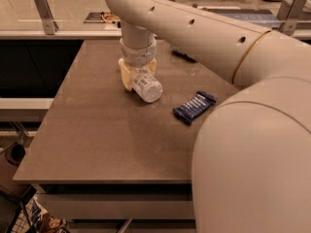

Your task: Place blue plastic bottle upright

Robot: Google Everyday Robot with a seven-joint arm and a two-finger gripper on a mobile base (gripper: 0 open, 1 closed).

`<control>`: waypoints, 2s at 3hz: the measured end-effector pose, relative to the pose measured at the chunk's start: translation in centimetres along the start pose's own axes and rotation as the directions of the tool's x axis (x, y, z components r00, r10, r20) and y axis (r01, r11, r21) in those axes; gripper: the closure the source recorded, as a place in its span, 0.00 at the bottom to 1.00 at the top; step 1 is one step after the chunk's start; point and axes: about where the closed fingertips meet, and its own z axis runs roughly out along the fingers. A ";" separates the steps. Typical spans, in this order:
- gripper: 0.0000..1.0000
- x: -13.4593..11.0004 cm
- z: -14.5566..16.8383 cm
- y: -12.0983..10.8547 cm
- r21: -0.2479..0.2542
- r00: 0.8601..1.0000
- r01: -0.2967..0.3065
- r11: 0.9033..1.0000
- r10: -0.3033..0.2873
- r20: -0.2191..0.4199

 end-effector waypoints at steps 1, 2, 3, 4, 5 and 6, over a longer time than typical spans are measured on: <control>0.88 0.0 0.2 0.1 -0.001 1.000 0.001 1.000 -0.001 -0.001; 1.00 -0.1 0.3 0.1 -0.001 1.000 0.002 1.000 -0.002 -0.002; 1.00 -0.1 0.2 0.1 -0.001 1.000 0.002 1.000 -0.002 -0.002; 1.00 0.6 -0.6 -0.3 0.003 0.999 -0.036 0.999 0.036 0.038; 1.00 1.7 -1.5 -1.4 -0.002 0.989 -0.088 0.996 0.088 0.123; 1.00 1.7 -1.9 -3.0 -0.026 0.964 -0.119 0.993 0.122 0.238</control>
Offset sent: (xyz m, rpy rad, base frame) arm 0.0002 0.0007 -0.0018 -0.0002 0.0013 0.0014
